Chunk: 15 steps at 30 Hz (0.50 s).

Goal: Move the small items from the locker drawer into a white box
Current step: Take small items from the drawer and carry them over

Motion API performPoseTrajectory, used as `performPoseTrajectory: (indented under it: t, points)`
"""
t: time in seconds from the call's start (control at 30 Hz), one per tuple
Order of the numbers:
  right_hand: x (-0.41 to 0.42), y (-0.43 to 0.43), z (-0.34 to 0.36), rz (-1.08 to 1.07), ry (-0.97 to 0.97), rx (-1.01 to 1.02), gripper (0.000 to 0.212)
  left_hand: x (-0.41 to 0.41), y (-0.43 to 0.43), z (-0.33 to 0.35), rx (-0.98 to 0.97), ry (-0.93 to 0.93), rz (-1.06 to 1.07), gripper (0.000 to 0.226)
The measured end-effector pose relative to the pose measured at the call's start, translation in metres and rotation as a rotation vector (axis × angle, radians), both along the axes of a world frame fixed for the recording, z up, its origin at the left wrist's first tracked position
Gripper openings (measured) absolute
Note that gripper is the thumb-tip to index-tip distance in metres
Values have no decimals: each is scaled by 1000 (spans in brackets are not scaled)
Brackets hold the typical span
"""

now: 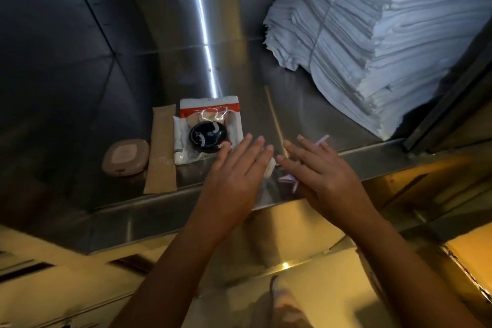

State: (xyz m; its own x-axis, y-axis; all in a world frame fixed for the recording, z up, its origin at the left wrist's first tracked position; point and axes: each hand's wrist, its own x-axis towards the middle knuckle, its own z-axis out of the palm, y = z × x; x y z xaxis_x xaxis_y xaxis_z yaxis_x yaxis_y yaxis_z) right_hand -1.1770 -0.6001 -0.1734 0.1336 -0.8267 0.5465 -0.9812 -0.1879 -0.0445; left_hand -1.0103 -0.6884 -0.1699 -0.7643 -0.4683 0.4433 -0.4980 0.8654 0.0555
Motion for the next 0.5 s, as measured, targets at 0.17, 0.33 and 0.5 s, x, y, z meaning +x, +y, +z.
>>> performPoseTrajectory:
  t: [0.17,0.33,0.5]
  points:
    - [-34,-41,5,122,8,-6,34,-30,-33,7,-17,-20,119,50]
    - [-58,-74,4,195,12,32,33,-61,-61,0,29,-121,196,57]
    - [-73,-100,0,255,13,77,25,-80,-81,-11,103,-194,288,55]
